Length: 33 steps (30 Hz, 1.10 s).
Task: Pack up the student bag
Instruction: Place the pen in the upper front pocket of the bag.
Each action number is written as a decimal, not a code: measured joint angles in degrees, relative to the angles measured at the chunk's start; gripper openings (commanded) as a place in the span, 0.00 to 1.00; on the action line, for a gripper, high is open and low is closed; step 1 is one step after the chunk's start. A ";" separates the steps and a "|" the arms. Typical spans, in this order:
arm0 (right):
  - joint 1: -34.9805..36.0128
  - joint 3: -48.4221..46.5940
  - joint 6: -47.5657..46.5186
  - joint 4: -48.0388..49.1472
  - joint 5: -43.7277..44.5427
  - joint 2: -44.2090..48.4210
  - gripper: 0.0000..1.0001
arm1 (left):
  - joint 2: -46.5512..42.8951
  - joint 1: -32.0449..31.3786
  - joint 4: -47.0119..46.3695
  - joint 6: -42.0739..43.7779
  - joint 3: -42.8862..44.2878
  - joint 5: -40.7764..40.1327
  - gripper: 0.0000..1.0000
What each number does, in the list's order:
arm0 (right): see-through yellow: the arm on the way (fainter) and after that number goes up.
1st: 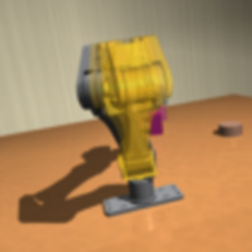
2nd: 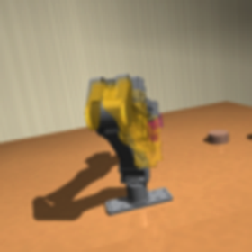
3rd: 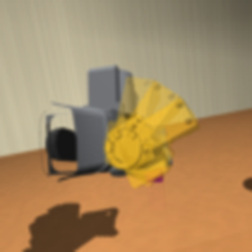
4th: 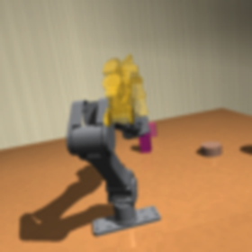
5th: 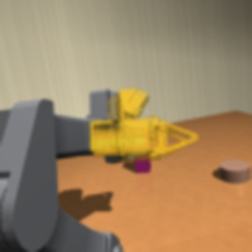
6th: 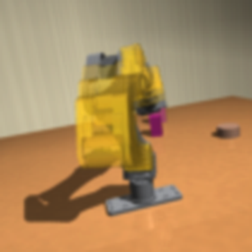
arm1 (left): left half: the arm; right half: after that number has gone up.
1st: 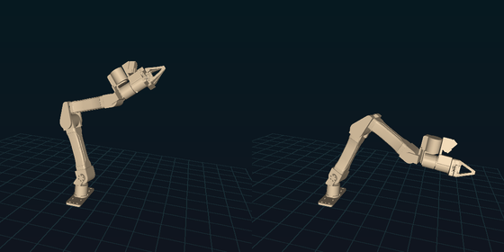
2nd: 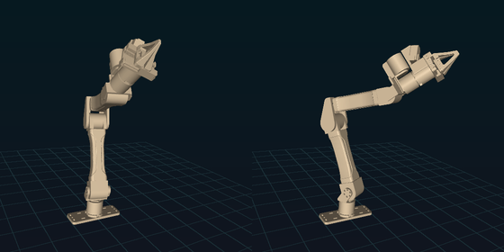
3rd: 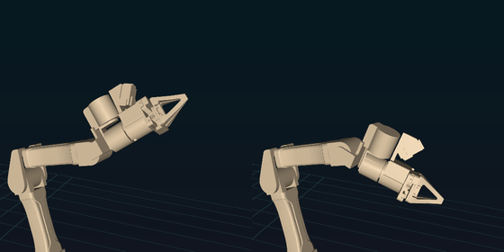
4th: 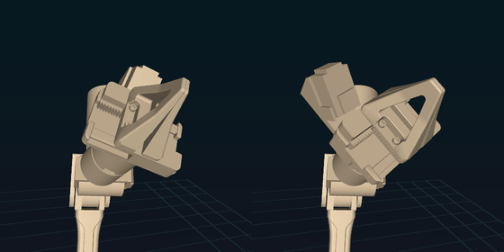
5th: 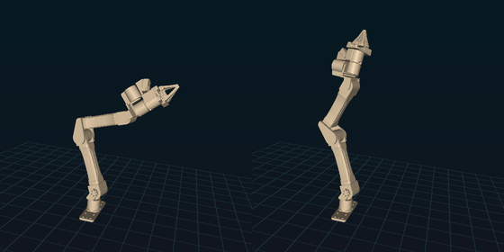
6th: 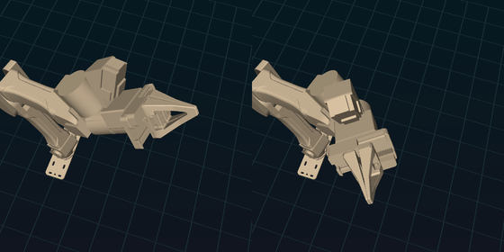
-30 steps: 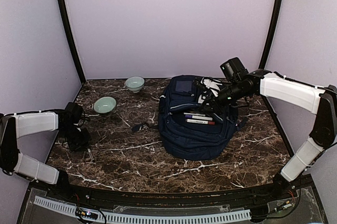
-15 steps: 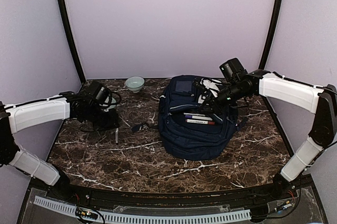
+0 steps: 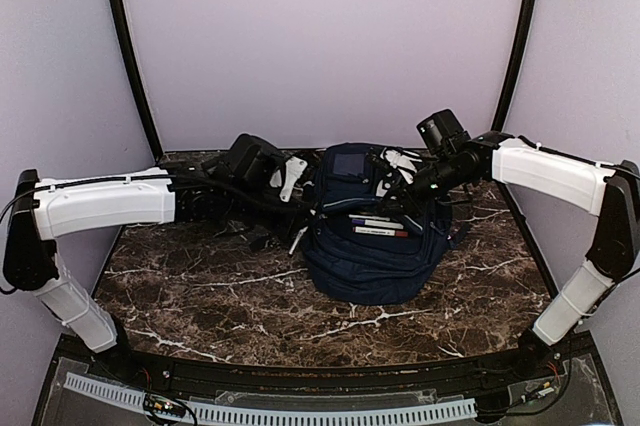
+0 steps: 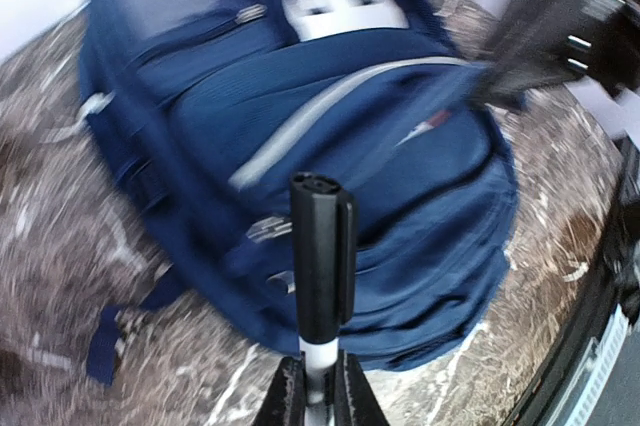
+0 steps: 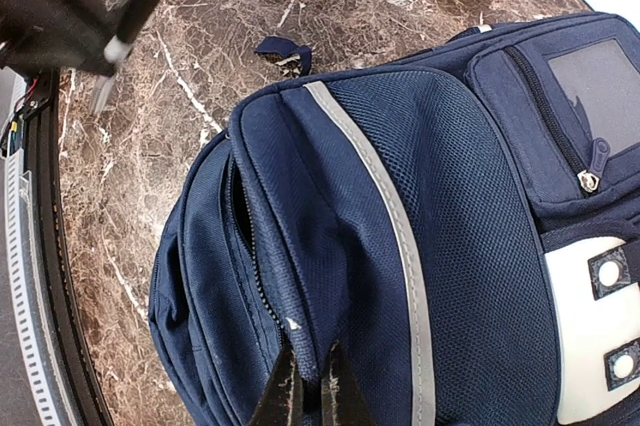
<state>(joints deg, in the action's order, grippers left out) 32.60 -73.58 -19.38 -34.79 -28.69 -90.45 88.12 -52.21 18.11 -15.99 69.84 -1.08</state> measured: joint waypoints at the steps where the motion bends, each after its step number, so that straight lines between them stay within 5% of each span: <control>1: 0.00 0.00 0.02 0.02 0.07 0.00 0.00 | 0.83 -1.42 -0.35 2.14 1.20 0.02 0.03; 13: 0.00 0.00 0.13 0.02 0.09 -0.02 0.00 | 10.23 -12.50 -1.55 26.62 9.73 1.44 0.00; 21: 0.00 -0.39 0.22 -0.13 -0.09 -0.11 0.00 | 22.47 -16.26 -2.23 44.26 20.61 -5.90 0.00; 33: -0.02 -0.46 0.22 -0.35 -0.07 -0.13 0.00 | 32.22 -17.40 -8.15 62.60 23.37 -14.88 0.00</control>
<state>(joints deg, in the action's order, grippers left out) 32.58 -74.04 -19.16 -35.14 -28.75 -90.59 120.33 -69.60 9.96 46.61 93.21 -15.97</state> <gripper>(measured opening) 0.029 0.079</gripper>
